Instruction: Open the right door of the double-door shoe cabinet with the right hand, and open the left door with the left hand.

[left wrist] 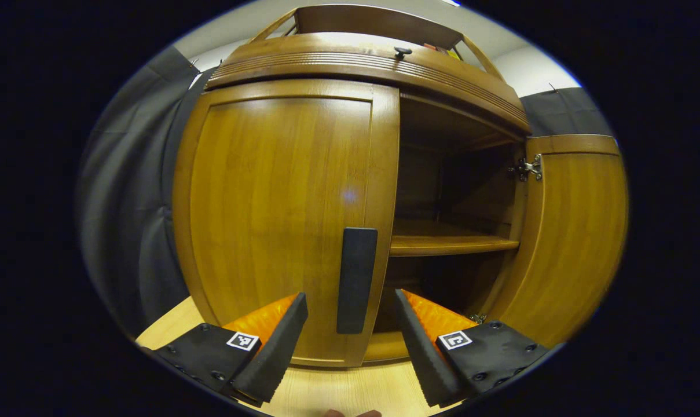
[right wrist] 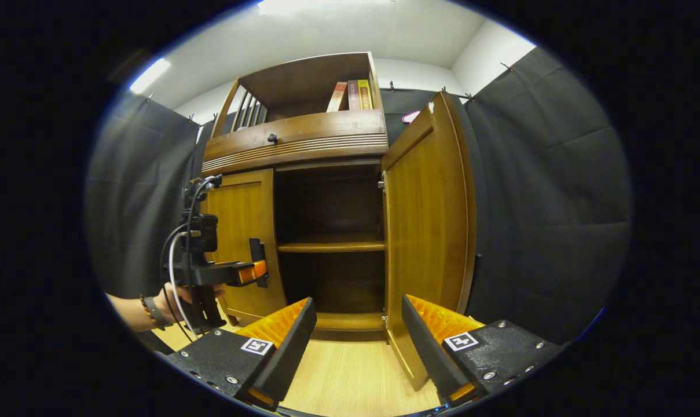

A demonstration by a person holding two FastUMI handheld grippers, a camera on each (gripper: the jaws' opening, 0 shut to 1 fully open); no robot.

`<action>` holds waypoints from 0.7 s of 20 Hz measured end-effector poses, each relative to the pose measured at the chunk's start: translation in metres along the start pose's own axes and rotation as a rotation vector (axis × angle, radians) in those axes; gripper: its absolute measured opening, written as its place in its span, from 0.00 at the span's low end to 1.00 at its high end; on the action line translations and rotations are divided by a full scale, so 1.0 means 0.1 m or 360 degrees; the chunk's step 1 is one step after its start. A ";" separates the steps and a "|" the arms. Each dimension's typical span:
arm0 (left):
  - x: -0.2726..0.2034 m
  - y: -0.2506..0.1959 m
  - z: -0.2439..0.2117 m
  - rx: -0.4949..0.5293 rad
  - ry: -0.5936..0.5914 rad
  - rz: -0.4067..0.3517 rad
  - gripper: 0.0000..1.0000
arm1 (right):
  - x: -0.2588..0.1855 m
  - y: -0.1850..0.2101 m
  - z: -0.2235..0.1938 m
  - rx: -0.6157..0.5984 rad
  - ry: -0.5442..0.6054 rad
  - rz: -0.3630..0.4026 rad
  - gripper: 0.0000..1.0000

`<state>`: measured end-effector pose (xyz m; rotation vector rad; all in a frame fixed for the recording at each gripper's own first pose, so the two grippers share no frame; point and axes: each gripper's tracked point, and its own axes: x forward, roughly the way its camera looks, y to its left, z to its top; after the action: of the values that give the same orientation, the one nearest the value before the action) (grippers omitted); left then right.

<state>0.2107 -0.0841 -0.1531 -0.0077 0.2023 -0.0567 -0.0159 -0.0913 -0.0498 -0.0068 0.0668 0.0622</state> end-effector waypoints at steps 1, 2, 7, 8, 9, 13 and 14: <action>0.08 0.04 0.00 -0.0004 -0.0009 0.0005 0.95 | -0.02 -0.03 0.01 -0.0013 -0.0004 -0.0017 0.92; 0.13 0.04 0.01 0.0001 -0.0015 0.0005 0.97 | -0.05 -0.05 0.02 -0.0021 -0.0008 -0.0032 0.92; 0.36 0.08 0.04 0.0043 -0.0060 0.0054 0.88 | -0.11 -0.11 0.03 -0.0030 -0.0009 -0.0057 0.92; 0.39 0.12 0.04 0.0037 -0.0069 0.0073 0.81 | -0.11 -0.11 0.03 -0.0034 -0.0012 -0.0059 0.92; 0.38 0.08 0.03 0.0007 -0.0071 0.0040 0.75 | -0.12 -0.11 0.04 -0.0039 -0.0014 -0.0063 0.92; 0.39 0.02 0.01 0.0032 -0.0061 0.0022 0.47 | -0.10 -0.10 0.01 -0.0038 -0.0009 -0.0061 0.92; 0.40 0.01 0.02 0.0070 -0.0073 0.0042 0.41 | -0.09 -0.08 -0.01 -0.0037 -0.0004 -0.0057 0.92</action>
<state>0.2503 -0.0852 -0.1596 0.0375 0.1552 -0.0344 -0.0244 -0.0996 -0.0502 -0.0311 0.0635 0.0272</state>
